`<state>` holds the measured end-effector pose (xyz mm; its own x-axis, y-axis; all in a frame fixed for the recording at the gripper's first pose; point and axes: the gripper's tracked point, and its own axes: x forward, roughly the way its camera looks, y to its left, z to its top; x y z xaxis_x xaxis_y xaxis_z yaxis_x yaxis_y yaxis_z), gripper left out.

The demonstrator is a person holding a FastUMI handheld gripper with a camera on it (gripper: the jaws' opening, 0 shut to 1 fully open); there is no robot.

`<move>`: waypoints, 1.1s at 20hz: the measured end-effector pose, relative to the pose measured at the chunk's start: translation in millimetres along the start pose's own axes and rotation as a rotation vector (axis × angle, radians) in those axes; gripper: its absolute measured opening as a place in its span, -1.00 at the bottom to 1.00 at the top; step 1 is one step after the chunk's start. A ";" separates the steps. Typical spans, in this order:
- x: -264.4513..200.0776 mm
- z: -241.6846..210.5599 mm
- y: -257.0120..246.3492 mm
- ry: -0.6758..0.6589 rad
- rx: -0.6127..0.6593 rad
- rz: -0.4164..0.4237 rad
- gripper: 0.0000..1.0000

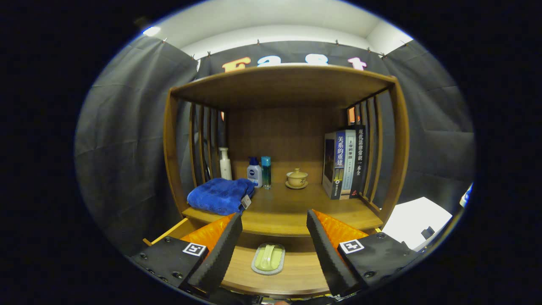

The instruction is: Pull open the drawer, take out the items inside it, and place them on the countertop above the cabinet.

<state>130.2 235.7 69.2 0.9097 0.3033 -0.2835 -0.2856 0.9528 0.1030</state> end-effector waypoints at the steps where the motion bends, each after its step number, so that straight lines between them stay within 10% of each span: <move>1: 8.9 -6.9 1.4 0.042 -0.005 0.010 0.97; 22: 96.1 -182.7 28.4 0.676 0.134 0.041 0.54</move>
<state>154.5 294.2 -129.4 0.4988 0.3213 -0.8050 -0.2363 0.9440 0.2303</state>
